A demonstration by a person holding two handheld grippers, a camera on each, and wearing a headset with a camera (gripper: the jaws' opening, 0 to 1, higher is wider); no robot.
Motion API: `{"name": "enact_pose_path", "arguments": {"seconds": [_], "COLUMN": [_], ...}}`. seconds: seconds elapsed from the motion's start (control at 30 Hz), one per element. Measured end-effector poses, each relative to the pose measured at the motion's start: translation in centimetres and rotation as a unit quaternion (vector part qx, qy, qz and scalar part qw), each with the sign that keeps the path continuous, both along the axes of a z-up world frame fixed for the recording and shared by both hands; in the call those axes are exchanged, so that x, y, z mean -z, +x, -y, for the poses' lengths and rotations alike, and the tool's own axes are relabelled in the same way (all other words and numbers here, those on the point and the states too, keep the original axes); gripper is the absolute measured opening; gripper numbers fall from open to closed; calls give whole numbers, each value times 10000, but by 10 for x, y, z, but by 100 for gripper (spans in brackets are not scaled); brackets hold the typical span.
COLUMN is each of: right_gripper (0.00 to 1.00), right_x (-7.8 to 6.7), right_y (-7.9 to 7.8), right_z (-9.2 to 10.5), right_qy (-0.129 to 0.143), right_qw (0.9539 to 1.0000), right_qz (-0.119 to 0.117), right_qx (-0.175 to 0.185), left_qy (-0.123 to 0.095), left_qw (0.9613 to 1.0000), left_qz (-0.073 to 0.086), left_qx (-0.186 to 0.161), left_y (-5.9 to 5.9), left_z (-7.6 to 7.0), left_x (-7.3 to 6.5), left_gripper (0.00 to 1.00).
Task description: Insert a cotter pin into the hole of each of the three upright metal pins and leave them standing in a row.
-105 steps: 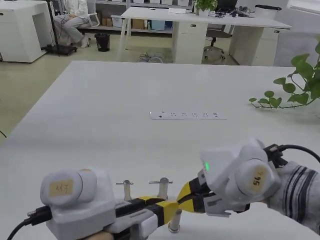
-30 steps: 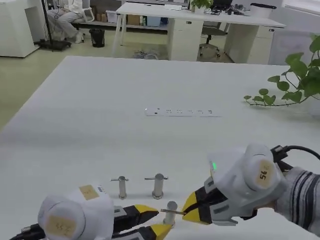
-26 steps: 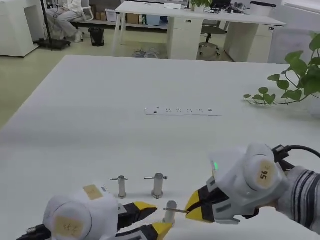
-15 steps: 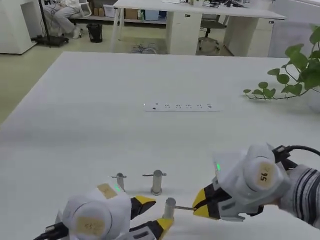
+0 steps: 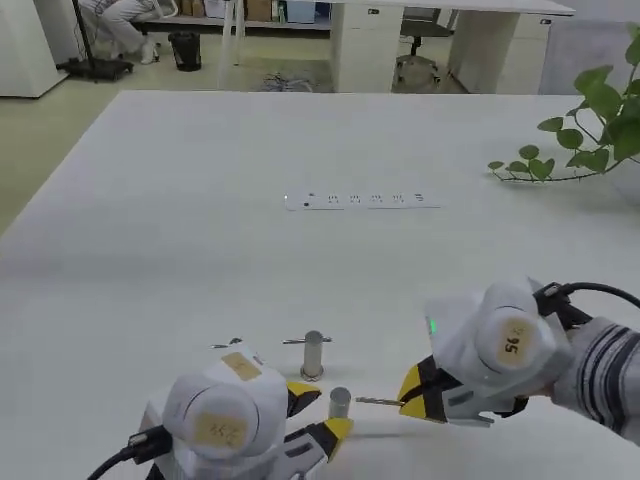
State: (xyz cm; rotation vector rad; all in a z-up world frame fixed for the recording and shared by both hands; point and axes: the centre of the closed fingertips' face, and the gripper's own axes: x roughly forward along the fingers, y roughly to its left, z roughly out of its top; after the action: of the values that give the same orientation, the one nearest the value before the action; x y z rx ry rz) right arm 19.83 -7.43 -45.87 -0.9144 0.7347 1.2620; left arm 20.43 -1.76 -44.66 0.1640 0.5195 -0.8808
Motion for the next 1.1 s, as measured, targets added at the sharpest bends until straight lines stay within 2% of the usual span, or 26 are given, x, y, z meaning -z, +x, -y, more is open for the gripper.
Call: {"name": "enact_pose_path", "arguments": {"seconds": [0.4, 0.7, 1.1], "right_gripper": [0, 0, 0], "right_x": [2, -1, -2], "right_y": [3, 1, 2], "right_z": [-6, -8, -10], "right_qy": [28, 35, -42], "right_qw": [9999, 9998, 9996], "right_qz": [-27, -54, -13], "right_qx": [-118, -187, -261], "left_qy": [162, 191, 284], "left_qw": [9998, 9995, 9991], "left_qz": [-130, -235, -319], "left_qx": [11, -9, -16], "left_y": [5, 9, 6], "left_z": [8, 9, 11], "left_x": [14, 21, 30], "left_gripper": [17, 14, 11]}}
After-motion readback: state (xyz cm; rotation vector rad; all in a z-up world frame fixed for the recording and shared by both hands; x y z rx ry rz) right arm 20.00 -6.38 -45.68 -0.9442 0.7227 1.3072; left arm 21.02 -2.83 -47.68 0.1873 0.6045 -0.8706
